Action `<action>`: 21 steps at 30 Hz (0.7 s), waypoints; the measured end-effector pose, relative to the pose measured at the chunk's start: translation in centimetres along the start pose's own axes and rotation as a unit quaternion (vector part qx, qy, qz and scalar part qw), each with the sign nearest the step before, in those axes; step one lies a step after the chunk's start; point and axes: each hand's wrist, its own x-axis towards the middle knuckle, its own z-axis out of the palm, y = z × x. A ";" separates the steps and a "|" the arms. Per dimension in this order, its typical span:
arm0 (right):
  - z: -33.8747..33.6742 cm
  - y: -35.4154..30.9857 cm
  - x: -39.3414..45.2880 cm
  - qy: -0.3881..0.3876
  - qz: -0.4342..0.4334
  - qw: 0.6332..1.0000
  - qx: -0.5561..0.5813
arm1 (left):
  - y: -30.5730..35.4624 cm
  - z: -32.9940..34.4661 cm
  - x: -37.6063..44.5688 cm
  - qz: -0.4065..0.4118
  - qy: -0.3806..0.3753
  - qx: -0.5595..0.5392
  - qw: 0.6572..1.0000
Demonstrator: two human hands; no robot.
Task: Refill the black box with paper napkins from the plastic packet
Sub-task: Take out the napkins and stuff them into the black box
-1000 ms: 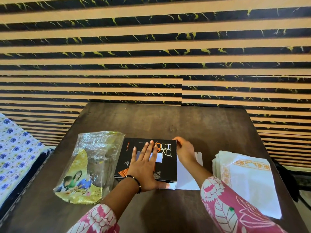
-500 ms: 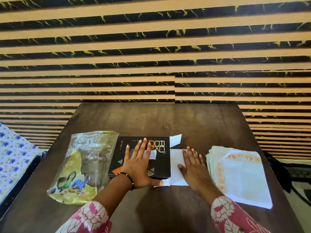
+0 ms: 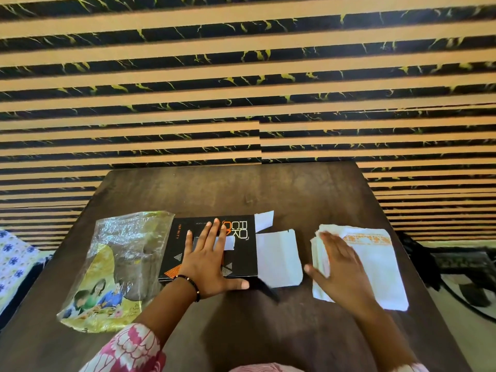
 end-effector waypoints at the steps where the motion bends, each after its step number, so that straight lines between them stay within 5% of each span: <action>1: 0.6 1.4 -0.7 -0.024 0.020 0.997 -0.069 | 0.1 0.1 0.1 0.000 0.002 0.000 1.000; 7: 4.5 5.2 -3.0 -0.077 0.027 0.988 -0.130 | 0.1 0.2 0.0 -0.007 0.015 -0.012 1.000; 21: 3.2 4.8 -2.9 0.049 0.045 0.996 -0.054 | 0.2 0.3 -0.4 -0.006 0.023 -0.015 1.000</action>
